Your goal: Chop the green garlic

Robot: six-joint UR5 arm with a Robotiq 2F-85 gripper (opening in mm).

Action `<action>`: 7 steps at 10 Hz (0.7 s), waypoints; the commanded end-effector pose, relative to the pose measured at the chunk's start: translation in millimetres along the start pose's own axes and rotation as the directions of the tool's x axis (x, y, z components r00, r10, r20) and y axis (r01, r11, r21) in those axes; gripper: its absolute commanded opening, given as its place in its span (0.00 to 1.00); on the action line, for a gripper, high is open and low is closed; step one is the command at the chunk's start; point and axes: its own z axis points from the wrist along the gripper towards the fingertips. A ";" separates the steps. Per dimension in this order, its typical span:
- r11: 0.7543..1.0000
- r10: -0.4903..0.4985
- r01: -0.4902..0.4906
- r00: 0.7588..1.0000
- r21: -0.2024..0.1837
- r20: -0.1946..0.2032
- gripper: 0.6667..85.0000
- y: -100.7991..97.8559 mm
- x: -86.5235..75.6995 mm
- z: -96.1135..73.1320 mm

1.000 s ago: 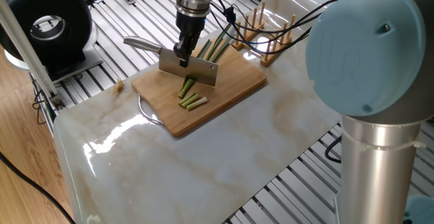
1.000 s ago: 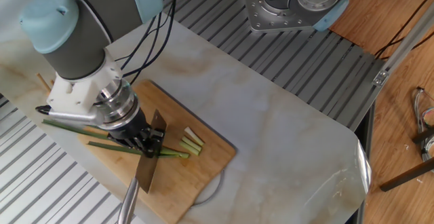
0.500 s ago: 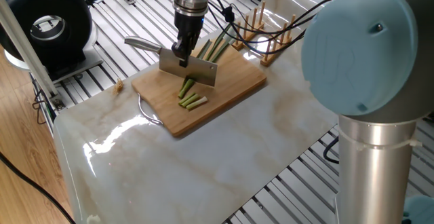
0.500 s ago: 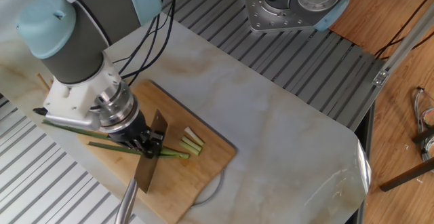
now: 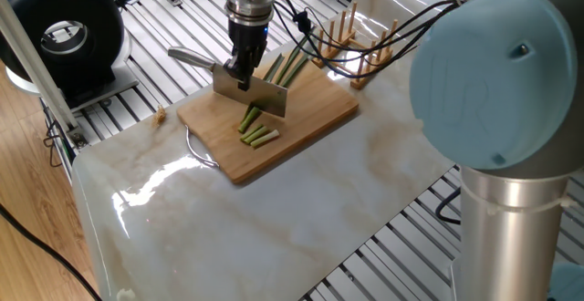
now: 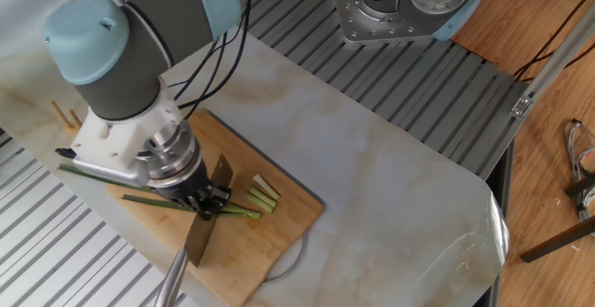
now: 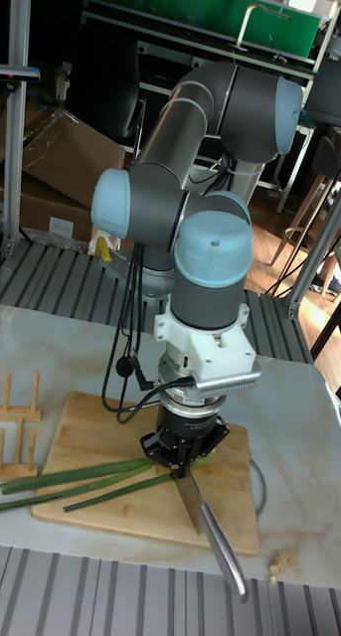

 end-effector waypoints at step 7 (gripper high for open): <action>0.996 0.054 -0.055 0.998 0.076 0.019 0.01 -6.8 9.5 -12.9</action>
